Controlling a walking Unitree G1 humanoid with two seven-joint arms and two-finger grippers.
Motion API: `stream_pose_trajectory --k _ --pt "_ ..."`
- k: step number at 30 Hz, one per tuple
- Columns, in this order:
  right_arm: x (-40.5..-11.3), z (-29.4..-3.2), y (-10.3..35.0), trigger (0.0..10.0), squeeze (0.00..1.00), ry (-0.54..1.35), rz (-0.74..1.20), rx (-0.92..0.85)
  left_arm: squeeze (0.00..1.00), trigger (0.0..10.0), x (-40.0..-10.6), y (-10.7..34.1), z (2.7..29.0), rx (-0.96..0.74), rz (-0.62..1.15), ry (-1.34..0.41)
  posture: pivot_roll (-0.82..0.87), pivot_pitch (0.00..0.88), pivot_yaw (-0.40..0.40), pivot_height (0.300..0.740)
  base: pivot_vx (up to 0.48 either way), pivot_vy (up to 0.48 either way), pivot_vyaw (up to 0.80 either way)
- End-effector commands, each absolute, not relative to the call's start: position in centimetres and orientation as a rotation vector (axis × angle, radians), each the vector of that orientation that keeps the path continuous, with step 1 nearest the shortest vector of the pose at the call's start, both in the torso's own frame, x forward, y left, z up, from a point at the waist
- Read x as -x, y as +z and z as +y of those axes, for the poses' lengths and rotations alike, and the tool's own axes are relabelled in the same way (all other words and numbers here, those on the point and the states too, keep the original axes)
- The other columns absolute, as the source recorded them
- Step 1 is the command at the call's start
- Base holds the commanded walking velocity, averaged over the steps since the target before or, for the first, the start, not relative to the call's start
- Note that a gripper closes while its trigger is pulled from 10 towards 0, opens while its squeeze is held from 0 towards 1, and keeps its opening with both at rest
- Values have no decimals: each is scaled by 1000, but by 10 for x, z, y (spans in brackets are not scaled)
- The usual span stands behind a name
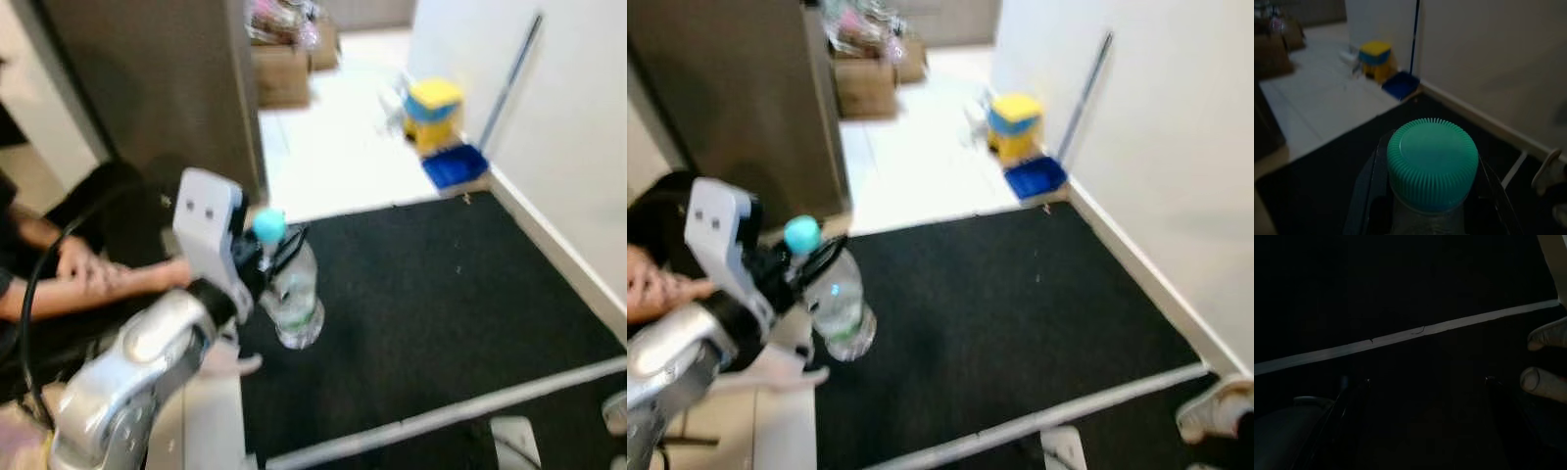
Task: Restocking fridge
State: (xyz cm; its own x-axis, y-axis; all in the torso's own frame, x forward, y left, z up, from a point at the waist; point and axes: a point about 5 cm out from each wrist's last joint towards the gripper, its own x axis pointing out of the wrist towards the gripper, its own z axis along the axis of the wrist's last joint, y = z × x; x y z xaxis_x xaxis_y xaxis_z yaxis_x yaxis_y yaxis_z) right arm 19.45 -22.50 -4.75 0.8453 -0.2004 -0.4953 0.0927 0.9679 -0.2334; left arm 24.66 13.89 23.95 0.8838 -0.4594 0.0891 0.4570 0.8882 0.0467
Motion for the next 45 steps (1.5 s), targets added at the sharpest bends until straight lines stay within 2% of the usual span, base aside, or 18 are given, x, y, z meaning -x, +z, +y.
stream_pose_trajectory --k 1,7,9,13,18,26,33,34,45 --pt "-190 -225 -51 10000 0 -141 562 222 0 10000 -247 233 140 -19 -93 -440 -46 211 30 740 0 0 0" --pt "-192 -214 -51 10000 0 -90 555 240 0 10000 -238 169 150 -94 79 -332 -45 209 22 740 0 0 0" --pt "-193 -212 -52 10000 0 -80 553 244 0 10000 -236 159 148 -101 108 -341 -43 207 18 740 0 0 0" --pt "-194 -204 -52 10000 0 -34 545 271 0 10000 -228 112 137 -82 228 -332 -51 202 21 740 0 0 0" --pt "-195 -201 -52 10000 0 -39 541 263 0 10000 -226 94 130 -37 270 -325 -61 201 24 740 0 0 0" --pt "-196 -196 -50 10000 0 -38 512 251 0 10000 -234 77 131 -63 274 -280 -66 200 29 740 0 0 0" --pt "-209 -191 -29 10000 0 -85 335 240 0 10000 -238 68 140 -94 285 -240 -63 203 32 740 0 0 0" --pt "-219 -194 -15 10000 0 -136 248 260 0 10000 -241 63 147 -111 298 -213 -65 203 33 740 0 0 0" --pt "-243 -182 18 10000 0 -114 79 219 0 10000 -249 67 157 -138 279 -174 -70 205 35 740 0 0 0"
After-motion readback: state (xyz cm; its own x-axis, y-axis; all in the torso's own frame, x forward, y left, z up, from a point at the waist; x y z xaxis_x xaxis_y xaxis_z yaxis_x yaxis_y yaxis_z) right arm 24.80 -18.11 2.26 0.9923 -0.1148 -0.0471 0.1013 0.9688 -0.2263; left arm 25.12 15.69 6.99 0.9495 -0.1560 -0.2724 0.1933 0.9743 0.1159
